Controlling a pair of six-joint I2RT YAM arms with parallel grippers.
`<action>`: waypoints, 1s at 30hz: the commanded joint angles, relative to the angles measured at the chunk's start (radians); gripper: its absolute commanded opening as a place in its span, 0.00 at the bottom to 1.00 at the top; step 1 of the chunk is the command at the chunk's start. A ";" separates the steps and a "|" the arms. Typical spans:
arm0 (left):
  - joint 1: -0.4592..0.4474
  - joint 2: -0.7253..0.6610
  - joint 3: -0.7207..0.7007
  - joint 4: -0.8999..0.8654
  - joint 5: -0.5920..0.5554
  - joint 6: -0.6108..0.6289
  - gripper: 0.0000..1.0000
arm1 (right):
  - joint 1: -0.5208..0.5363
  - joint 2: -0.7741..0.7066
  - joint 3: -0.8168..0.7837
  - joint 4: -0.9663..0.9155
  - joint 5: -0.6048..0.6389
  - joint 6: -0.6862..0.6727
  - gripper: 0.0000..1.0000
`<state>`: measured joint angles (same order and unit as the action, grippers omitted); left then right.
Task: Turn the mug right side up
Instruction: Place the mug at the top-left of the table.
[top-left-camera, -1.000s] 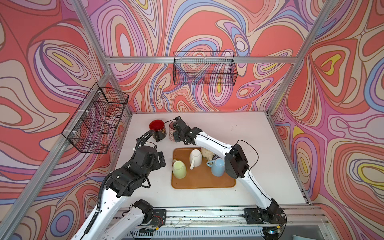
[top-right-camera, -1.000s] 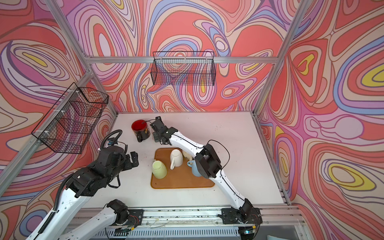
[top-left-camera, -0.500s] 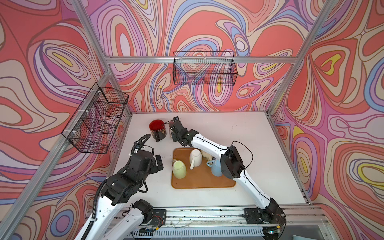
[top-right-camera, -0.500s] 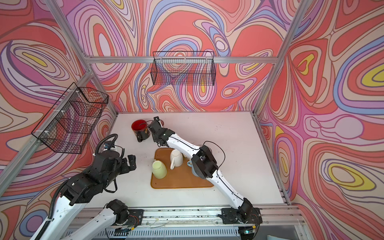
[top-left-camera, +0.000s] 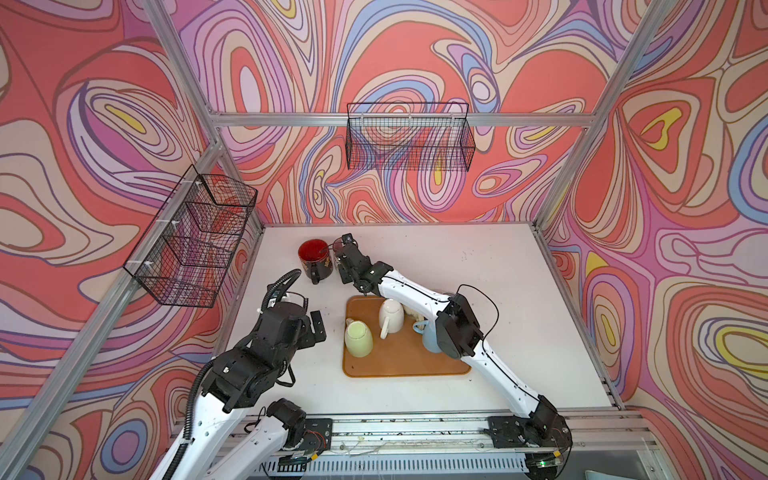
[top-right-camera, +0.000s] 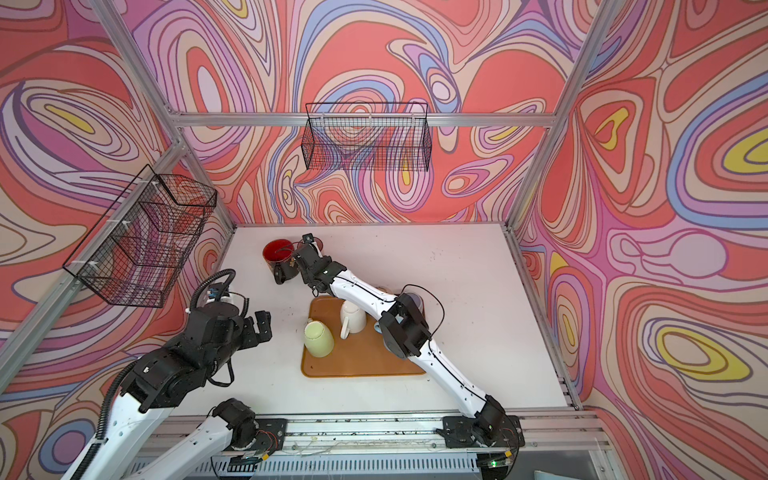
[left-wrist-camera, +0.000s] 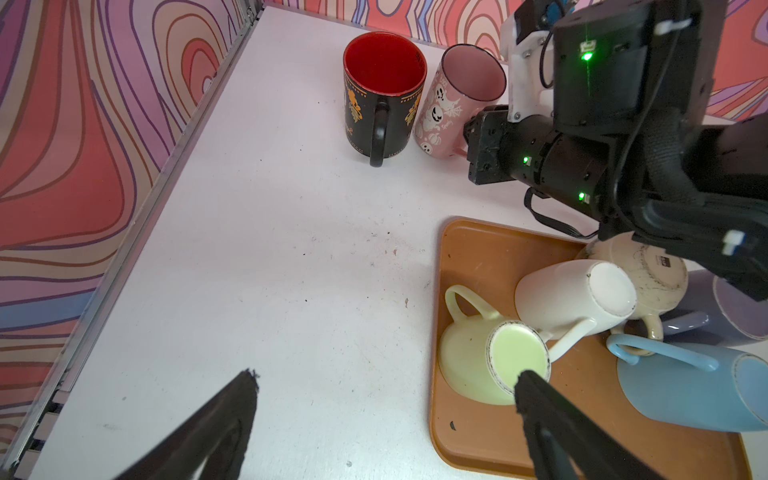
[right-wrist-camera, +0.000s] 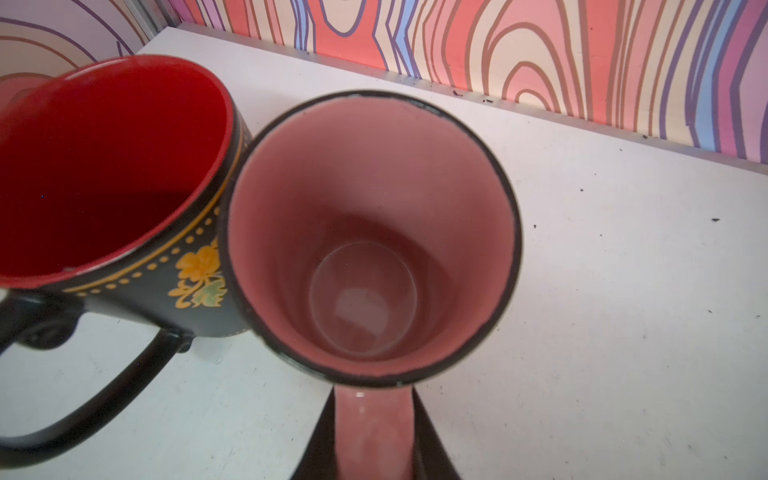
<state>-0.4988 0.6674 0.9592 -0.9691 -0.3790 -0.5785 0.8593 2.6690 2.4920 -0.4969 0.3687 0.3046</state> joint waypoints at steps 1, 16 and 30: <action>-0.005 0.000 -0.010 -0.019 -0.022 0.009 1.00 | 0.007 0.041 0.037 0.055 -0.021 0.005 0.00; -0.005 0.030 -0.005 -0.019 -0.014 0.023 1.00 | 0.007 -0.026 -0.064 0.084 -0.028 0.008 0.14; -0.006 0.093 0.098 -0.100 0.007 0.058 1.00 | 0.007 -0.166 -0.197 0.146 -0.098 0.029 0.40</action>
<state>-0.4988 0.7517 1.0092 -1.0134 -0.3744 -0.5415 0.8593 2.5885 2.3146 -0.3878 0.3019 0.3233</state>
